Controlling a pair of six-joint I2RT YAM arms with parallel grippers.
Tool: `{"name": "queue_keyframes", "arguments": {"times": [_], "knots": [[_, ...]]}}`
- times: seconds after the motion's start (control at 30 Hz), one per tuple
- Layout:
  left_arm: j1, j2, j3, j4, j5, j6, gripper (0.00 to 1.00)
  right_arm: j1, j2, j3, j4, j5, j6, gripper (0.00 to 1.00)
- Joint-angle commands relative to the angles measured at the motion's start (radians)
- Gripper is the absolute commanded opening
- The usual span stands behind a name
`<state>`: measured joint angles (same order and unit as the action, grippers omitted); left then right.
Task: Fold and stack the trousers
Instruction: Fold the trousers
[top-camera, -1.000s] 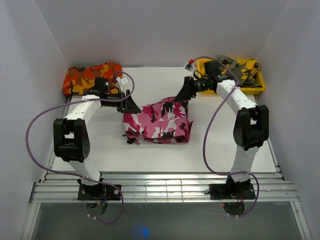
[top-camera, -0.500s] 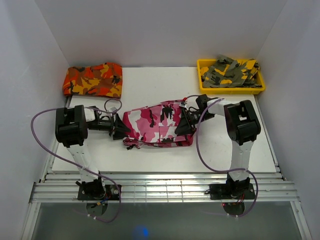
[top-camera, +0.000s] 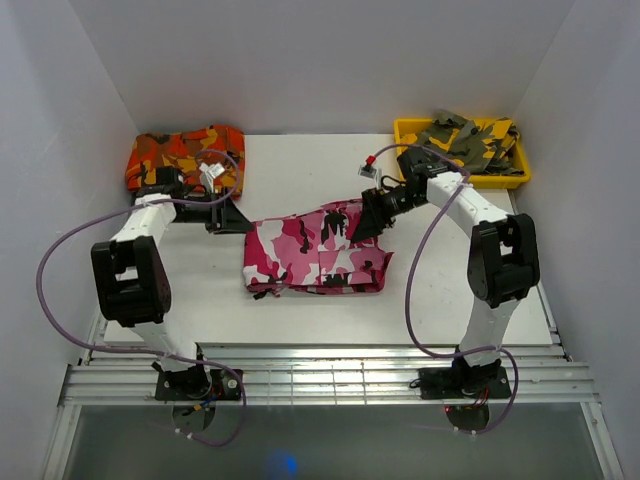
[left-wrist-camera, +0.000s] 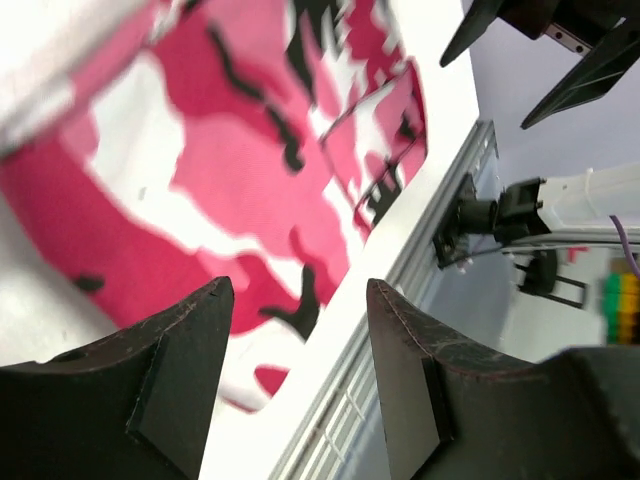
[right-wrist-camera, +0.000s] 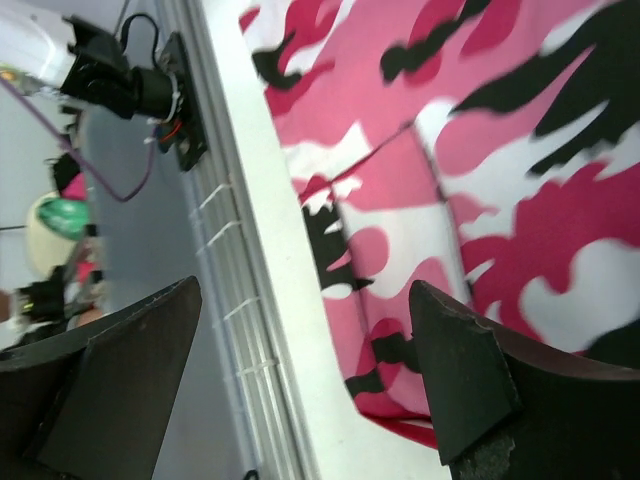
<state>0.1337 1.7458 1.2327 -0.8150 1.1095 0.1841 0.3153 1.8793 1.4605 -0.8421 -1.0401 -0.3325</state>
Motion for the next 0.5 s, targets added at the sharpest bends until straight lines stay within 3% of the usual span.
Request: {"name": "queue_keyframes", "arguments": {"times": [0.0,0.23,0.37,0.47], "knots": [[-0.063,-0.056,0.060,0.155,0.032,-0.118,0.66,-0.004,0.038,0.122,0.055,0.075,0.029,0.90],[-0.111,0.153,0.059,0.411,-0.053,-0.426,0.65,-0.012,0.334,0.359,0.077,0.074,0.125,0.90],[-0.111,0.270,0.016,0.467,-0.083,-0.449,0.63,-0.013,0.432,0.371,0.118,0.109,0.164,0.90],[-0.109,0.343,0.043,0.414,-0.151,-0.408,0.63,-0.015,0.481,0.359,0.144,0.141,0.178,0.91]]}}
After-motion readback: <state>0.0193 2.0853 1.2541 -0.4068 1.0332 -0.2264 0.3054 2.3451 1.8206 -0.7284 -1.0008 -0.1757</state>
